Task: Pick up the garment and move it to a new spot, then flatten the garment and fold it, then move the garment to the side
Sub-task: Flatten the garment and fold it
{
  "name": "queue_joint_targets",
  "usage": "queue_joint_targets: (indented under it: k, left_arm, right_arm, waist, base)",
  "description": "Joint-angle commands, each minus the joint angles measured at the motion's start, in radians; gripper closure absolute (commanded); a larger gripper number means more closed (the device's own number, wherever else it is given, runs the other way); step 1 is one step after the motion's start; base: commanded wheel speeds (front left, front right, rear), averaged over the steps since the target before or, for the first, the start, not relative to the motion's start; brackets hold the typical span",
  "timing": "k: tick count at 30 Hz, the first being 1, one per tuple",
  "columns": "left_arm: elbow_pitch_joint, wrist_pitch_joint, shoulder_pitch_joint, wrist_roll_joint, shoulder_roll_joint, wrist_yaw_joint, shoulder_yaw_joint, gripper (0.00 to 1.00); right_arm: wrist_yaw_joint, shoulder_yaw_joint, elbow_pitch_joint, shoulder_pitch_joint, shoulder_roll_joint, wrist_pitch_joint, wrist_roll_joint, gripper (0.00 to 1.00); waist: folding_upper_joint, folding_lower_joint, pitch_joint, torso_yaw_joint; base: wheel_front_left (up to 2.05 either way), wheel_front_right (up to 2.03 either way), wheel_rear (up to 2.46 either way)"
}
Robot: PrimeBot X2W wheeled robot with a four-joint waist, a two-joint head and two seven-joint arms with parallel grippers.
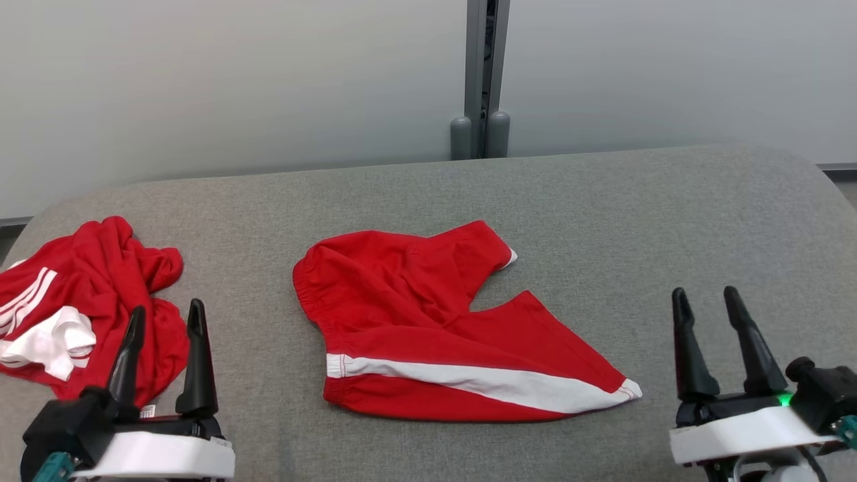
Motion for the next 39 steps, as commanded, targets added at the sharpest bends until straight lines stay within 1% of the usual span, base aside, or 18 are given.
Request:
queue_joint_targets:
  k: [1, 4, 7, 11, 16, 23, 33, 39]
  left_arm:
    - [-0.019, -0.004, 0.023, 0.036, -0.021, -0.012, 0.027, 0.0]
    - [-0.027, -0.004, 0.059, 0.105, -0.073, -0.045, 0.066, 0.0]
    - [0.006, -0.005, 0.079, 0.154, -0.112, -0.08, 0.088, 0.0]
    - [0.053, -0.005, 0.078, 0.195, -0.15, -0.122, 0.116, 0.0]
    - [0.098, -0.005, 0.058, 0.25, -0.189, -0.163, 0.148, 0.0]
    - [0.126, -0.005, 0.041, 0.286, -0.22, -0.197, 0.175, 0.0]
    - [0.136, -0.005, 0.042, 0.317, -0.243, -0.229, 0.208, 0.0]
    - [0.156, -0.005, 0.044, 0.299, -0.253, -0.25, 0.209, 0.0]
  right_arm:
    - [0.001, 0.013, 0.001, 0.013, 0.002, -0.009, -0.014, 0.0]
    - [0.001, 0.048, 0.016, 0.02, 0.002, -0.009, -0.021, 0.0]
    - [0.001, 0.064, 0.035, 0.011, 0.002, -0.009, -0.015, 0.0]
    - [0.001, 0.077, 0.066, -0.005, 0.003, -0.009, -0.011, 0.0]
    - [0.001, 0.081, 0.094, -0.022, -0.005, -0.009, -0.022, 0.0]
    - [0.001, 0.081, 0.111, -0.026, -0.005, -0.009, -0.029, 0.0]
    - [0.001, 0.08, 0.123, -0.025, -0.004, -0.009, -0.029, 0.0]
    - [0.001, 0.075, 0.145, -0.024, -0.011, -0.009, -0.029, 0.0]
  waist:
    - [0.0, 0.0, 0.0, 0.002]
    - [0.0, 0.0, 0.0, 0.003]
    - [0.0, 0.0, 0.0, 0.003]
    - [0.0, 0.0, -0.001, 0.006]
    - [0.0, 0.0, -0.002, 0.008]
    - [0.0, 0.0, -0.003, 0.006]
    - [0.0, 0.0, -0.003, 0.003]
    - [0.0, 0.0, -0.004, -0.001]
  base:
    - [0.0, 0.0, 0.0]
    - [0.0, 0.0, 0.0]
    - [0.0, 0.0, 0.0]
    - [0.0, 0.0, 0.0]
    - [0.0, 0.0, 0.0]
    - [0.0, 0.0, 0.0]
    - [0.0, 0.0, 0.0]
    - [0.0, 0.0, 0.0]
